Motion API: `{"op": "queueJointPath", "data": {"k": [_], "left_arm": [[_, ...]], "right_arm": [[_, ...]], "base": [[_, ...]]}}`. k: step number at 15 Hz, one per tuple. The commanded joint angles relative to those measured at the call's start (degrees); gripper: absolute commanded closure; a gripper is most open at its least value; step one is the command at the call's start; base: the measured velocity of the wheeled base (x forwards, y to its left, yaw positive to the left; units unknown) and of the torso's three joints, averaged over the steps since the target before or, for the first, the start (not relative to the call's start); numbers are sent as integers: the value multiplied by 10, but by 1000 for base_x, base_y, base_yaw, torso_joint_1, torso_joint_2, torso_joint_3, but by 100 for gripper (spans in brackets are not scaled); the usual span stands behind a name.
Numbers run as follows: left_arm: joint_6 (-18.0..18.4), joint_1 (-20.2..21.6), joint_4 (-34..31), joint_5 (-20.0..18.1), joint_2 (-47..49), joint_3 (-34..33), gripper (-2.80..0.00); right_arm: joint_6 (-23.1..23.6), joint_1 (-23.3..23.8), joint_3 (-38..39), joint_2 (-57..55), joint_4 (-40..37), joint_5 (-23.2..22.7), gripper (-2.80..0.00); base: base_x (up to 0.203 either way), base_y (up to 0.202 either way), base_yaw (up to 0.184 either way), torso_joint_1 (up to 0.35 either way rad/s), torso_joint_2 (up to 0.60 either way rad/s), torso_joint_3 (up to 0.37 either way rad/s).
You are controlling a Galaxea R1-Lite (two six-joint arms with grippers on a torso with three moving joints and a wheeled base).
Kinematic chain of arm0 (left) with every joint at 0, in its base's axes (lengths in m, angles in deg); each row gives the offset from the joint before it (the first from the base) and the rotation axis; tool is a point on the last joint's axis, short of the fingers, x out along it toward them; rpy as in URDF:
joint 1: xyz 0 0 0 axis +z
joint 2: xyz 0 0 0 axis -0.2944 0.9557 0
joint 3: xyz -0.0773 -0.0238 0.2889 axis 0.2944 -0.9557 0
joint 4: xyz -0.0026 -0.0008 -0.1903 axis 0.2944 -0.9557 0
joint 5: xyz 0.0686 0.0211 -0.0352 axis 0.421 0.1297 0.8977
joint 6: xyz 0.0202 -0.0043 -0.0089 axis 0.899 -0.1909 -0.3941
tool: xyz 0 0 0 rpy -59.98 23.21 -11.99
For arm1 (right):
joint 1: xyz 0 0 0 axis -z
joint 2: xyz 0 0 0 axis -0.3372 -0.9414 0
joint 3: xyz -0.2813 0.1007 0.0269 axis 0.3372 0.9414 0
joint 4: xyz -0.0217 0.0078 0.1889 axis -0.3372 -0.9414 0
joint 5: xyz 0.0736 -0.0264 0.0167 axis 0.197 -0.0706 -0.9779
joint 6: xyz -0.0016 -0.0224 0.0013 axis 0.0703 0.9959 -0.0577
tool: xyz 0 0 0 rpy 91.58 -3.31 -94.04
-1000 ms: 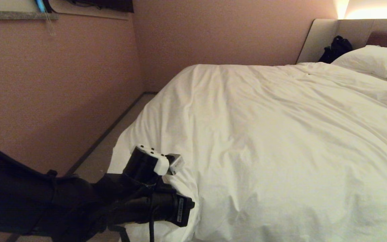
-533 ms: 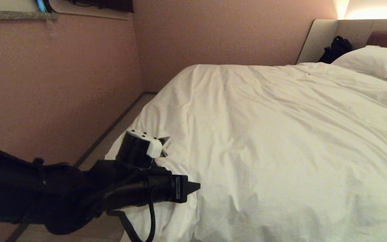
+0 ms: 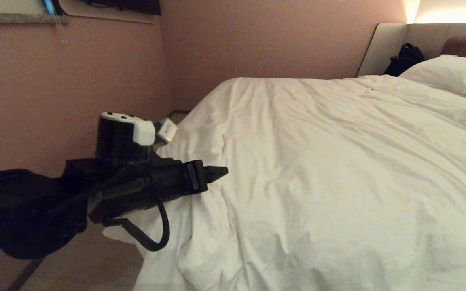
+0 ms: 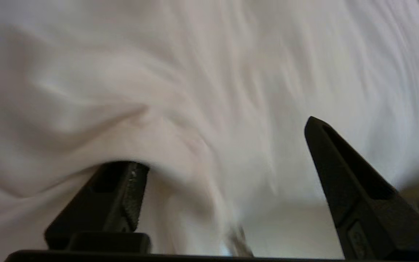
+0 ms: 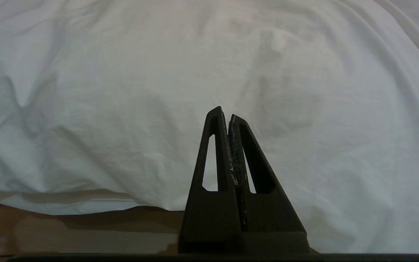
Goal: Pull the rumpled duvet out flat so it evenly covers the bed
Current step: Flatten the corners of the folded blanket
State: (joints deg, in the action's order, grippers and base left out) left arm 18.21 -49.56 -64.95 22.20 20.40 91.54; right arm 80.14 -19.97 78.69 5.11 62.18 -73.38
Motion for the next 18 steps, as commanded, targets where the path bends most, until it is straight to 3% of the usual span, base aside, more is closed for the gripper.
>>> {"op": "queueJointPath", "data": {"k": [1, 3, 14, 18], "left_arm": [[9, 24, 5, 31, -21, 3, -280], [60, 28, 5, 34, -10, 19, -280], [59, 31, 5, 70, 134, 112, -280], [67, 33, -7, 74, 175, 96, -280]], "right_arm": [[0, 0, 0, 0, 0, 0, 0], [0, 0, 0, 0, 0, 0, 0], [0, 0, 0, 0, 0, 0, 0], [0, 0, 0, 0, 0, 0, 0]], "base": [[0, 0, 0, 0, 0, 0], [0, 0, 0, 0, 0, 0], [0, 0, 0, 0, 0, 0], [0, 0, 0, 0, 0, 0]]}}
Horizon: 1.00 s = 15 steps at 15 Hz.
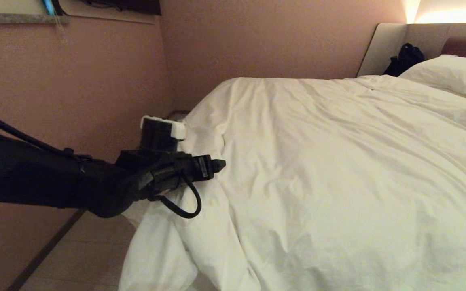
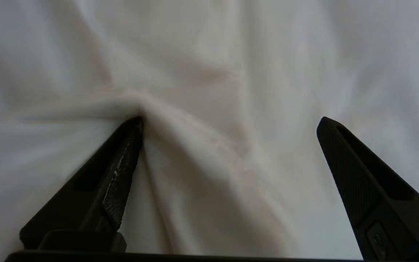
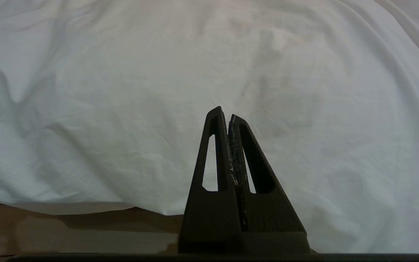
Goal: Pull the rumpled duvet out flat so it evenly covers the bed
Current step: Flatten the corners of the folded blanket
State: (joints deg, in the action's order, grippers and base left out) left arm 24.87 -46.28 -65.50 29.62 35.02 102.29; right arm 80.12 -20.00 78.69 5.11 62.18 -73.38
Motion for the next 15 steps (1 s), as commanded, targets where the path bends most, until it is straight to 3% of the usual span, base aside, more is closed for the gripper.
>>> {"op": "queueJointPath", "data": {"k": [1, 6, 15], "left_arm": [[1, 1, -2, 0, 36, -25, -280], [35, 2, -38, 0, 38, -56, -280], [35, 25, -39, 31, -91, -65, -280]], "right_arm": [[0, 0, 0, 0, 0, 0, 0], [0, 0, 0, 0, 0, 0, 0], [0, 0, 0, 0, 0, 0, 0]], "base": [[0, 0, 0, 0, 0, 0], [0, 0, 0, 0, 0, 0], [0, 0, 0, 0, 0, 0]]}}
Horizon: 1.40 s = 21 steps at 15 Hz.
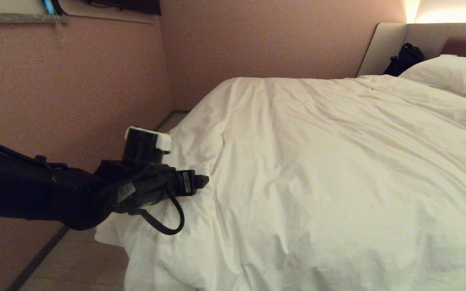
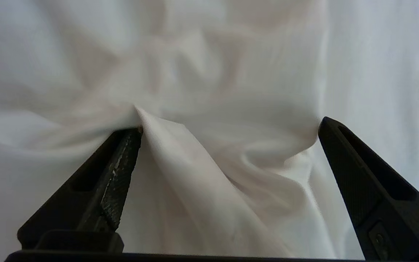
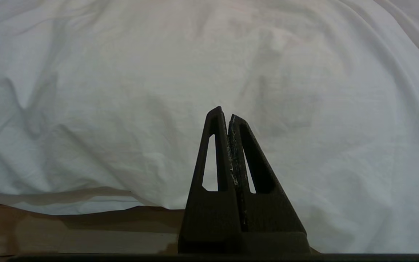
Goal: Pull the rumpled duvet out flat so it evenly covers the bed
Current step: Flatten the corners of the folded blanket
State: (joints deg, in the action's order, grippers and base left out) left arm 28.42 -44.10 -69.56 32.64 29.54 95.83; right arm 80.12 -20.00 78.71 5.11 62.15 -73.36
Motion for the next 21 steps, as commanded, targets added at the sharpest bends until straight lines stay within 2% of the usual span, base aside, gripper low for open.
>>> {"op": "queueJointPath", "data": {"k": [1, 3, 7, 11, 13, 14, 17, 21], "left_arm": [[1, 4, -3, 3, -58, -6, -280], [3, 7, -6, 30, -81, -29, -280], [2, 19, 1, 48, -121, -83, -280], [-1, 26, 3, 94, -159, -88, -280], [-2, 51, 2, 100, -192, -88, -280], [-2, 67, 2, 102, -204, -89, 0], [-2, 99, 2, 112, -234, -118, 0], [7, 110, 1, 108, -293, -245, 0]], "right_arm": [[0, -1, 0, 0, 0, 0, 0], [0, 0, 0, 0, 0, 0, 0], [0, 0, 0, 0, 0, 0, 0], [0, 0, 0, 0, 0, 0, 0], [0, -1, 0, 0, 0, -1, 0], [0, -1, 0, 0, 0, 0, 0], [0, 0, 0, 0, 0, 0, 0], [0, 0, -1, 0, 0, 0, 0]], "base": [[0, 0, 0, 0, 0, 0], [0, 0, 0, 0, 0, 0], [0, 0, 0, 0, 0, 0], [0, 0, 0, 0, 0, 0], [0, 0, 0, 0, 0, 0], [0, 0, 0, 0, 0, 0], [0, 0, 0, 0, 0, 0], [0, 0, 0, 0, 0, 0]]}}
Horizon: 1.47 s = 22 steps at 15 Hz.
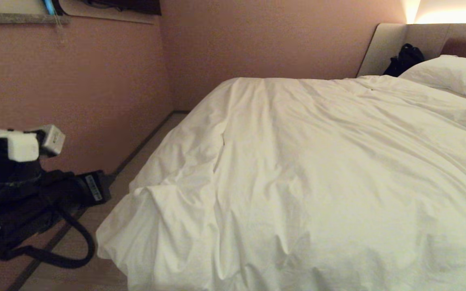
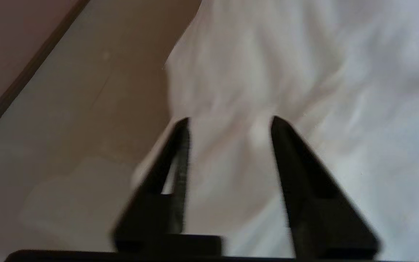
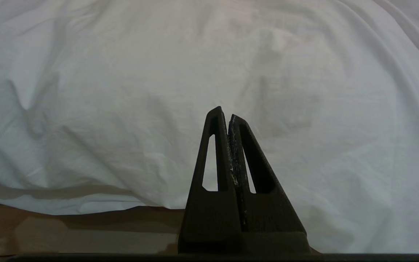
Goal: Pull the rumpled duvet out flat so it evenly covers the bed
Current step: Flatten the corners of the folded blanket
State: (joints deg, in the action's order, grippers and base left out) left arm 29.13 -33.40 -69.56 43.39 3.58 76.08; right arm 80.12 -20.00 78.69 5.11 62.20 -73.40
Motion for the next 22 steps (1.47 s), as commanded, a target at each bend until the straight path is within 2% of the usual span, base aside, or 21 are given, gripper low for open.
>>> {"op": "queueJointPath", "data": {"k": [1, 4, 5, 8, 9, 11, 12, 13, 16, 18, 20, 22], "left_arm": [[0, 3, 0, -2, -44, -78, 0], [-3, 10, 2, -23, -61, -155, 0], [-2, 10, 6, -41, -70, -188, 0], [1, 18, 14, -136, -100, -241, 0], [2, 22, 2, -181, -113, -249, 0], [7, 24, -64, -247, -145, -253, 0], [18, 24, -98, -282, -155, -254, 0], [38, 25, -119, -299, -152, -256, 0], [55, 24, -144, -301, -127, -261, 0], [83, 24, -142, -303, -102, -262, 0], [106, 24, -125, -309, -52, -263, 0], [111, 24, -85, -313, 4, -263, 0]], "right_arm": [[0, -1, 0, 0, 0, 0, 0], [0, 0, 0, 0, 0, 0, 0], [0, -1, 0, 0, 0, 0, 0], [0, 0, 0, 0, 0, 0, 0], [0, 0, 0, 0, 0, 0, 0], [0, 0, -1, 0, 0, 0, 0], [0, -1, 0, 0, 0, 0, 0], [0, -1, 0, 0, 0, 0, 0], [0, -1, 0, 0, 0, 0, 0], [0, 0, 0, 0, 0, 0, 0], [0, 0, 0, 0, 0, 0, 0], [0, 0, 0, 0, 0, -1, 0]], "base": [[0, 0, 0, 0, 0, 0], [0, 0, 0, 0, 0, 0], [0, 0, 0, 0, 0, 0], [0, 0, 0, 0, 0, 0], [0, 0, 0, 0, 0, 0], [0, 0, 0, 0, 0, 0], [0, 0, 0, 0, 0, 0], [0, 0, 0, 0, 0, 0], [0, 0, 0, 0, 0, 0], [0, 0, 0, 0, 0, 0], [0, 0, 0, 0, 0, 0], [0, 0, 0, 0, 0, 0]]}}
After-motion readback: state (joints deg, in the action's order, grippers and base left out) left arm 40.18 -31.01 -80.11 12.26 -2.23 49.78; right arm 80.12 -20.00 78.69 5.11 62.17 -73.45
